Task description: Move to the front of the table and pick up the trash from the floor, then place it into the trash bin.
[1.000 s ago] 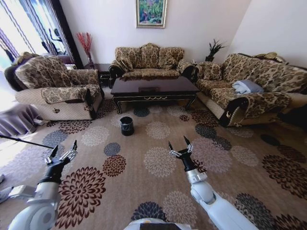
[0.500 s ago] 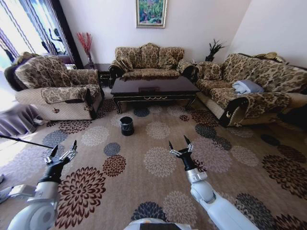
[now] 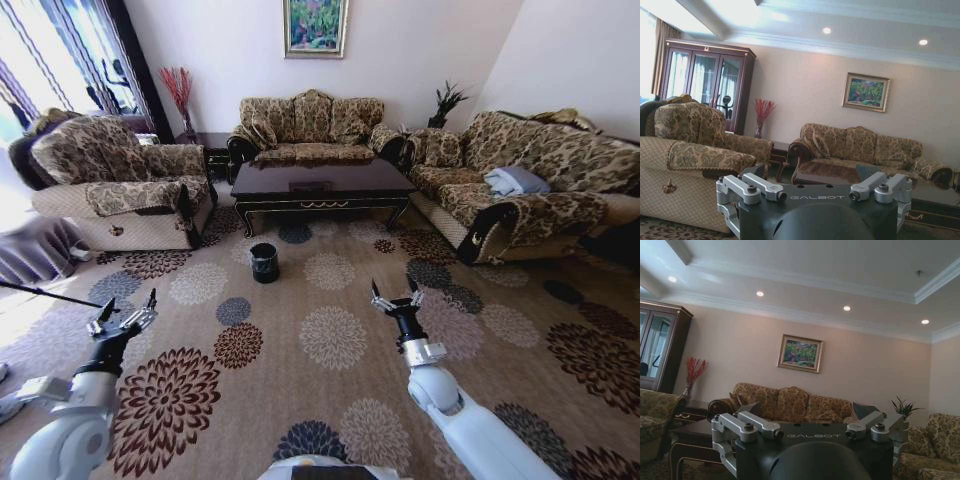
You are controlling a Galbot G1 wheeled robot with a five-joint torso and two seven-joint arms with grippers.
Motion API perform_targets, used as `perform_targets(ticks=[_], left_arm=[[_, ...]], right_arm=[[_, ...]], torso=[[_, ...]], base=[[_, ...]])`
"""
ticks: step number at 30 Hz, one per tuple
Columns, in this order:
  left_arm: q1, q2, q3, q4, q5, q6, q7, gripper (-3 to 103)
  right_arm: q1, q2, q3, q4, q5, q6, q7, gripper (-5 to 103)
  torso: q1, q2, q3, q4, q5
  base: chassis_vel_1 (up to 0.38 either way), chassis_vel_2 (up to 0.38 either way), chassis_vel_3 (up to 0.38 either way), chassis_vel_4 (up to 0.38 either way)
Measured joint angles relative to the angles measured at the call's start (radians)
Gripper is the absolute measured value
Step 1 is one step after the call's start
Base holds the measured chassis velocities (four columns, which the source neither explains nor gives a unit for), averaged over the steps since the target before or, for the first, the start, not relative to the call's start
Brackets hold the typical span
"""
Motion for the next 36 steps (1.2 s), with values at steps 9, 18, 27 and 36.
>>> perform_targets(ticks=[9, 18, 27, 36], left_arm=[[-0.058, 0.044, -0.011, 0.026, -0.021, 0.076, -0.017, 100], [-0.077, 0.062, -0.002, 0.026, -0.041, 0.096, -0.050, 100], [-0.081, 0.060, -0.001, 0.010, -0.039, 0.114, -0.105, 100], [-0.089, 0.071, 0.003, 0.001, -0.007, 0.154, -0.187, 100]], right_arm=[[-0.112, -0.048, 0.159, 0.091, 0.081, -0.079, -0.003, 100], [-0.200, -0.041, 0.292, 0.186, 0.178, -0.160, 0.048, 100], [-0.297, -0.017, 0.427, 0.255, 0.176, -0.181, 0.069, 100], [-0.323, 0.021, 0.512, 0.251, 0.147, -0.152, 0.060, 100]], torso=[[-0.001, -0.002, -0.001, -0.0001, 0.0000], [-0.001, -0.002, -0.001, -0.0001, -0.0001], [-0.001, -0.003, -0.002, -0.0001, -0.0001], [-0.001, -0.003, -0.002, 0.0000, 0.0000]], base=[[0.000, 0.000, 0.000, 0.000], [0.000, 0.000, 0.000, 0.000], [0.000, 0.000, 0.000, 0.000], [0.000, 0.000, 0.000, 0.000]])
